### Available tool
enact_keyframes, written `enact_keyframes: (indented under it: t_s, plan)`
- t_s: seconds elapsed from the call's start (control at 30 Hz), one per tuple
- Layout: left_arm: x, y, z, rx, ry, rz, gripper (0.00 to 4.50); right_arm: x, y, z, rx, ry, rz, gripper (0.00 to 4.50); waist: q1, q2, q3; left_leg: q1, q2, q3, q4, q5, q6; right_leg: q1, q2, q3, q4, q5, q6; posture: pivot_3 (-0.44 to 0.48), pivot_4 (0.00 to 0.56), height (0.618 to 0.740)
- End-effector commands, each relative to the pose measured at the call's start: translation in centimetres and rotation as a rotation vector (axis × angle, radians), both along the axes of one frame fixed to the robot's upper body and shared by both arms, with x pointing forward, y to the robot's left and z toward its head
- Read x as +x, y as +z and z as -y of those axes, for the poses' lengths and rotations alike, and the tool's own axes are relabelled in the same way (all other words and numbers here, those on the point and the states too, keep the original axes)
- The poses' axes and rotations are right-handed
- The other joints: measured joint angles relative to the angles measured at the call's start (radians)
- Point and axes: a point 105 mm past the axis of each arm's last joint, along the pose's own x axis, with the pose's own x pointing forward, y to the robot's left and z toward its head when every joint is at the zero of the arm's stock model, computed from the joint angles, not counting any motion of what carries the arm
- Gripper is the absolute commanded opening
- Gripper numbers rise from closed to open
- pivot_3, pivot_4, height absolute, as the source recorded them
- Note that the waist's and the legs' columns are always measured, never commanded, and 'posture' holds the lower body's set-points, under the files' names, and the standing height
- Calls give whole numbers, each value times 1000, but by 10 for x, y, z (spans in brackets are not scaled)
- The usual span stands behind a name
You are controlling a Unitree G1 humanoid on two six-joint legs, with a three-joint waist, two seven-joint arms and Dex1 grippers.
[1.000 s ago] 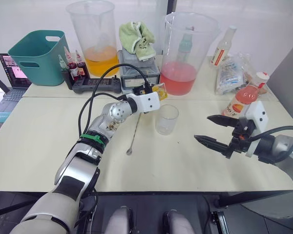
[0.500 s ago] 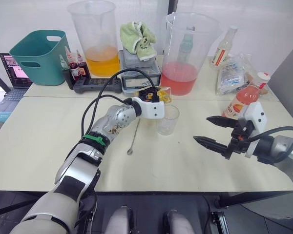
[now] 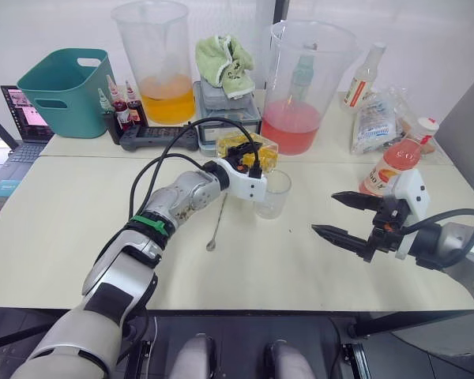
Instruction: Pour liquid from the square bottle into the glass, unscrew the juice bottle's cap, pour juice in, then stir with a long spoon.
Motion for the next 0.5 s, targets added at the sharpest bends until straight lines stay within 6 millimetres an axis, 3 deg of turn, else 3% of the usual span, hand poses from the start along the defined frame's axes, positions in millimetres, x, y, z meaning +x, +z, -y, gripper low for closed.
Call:
enact_keyframes:
  t_s: [0.03,0.5]
  plan:
    - [-15,63,18,-74,-97,222,2804,-3,12,-5,-7,20,47,4492,0,0,0,0,0,0,0,0,0,0,0,0,0,0,0,0,150,740]
    - [-20,66,22,14,-118,322,2804,-1,14,-7,-2,23,47,4492,6,0,0,0,-1,0,0,0,0,0,0,0,0,0,0,0,150,740]
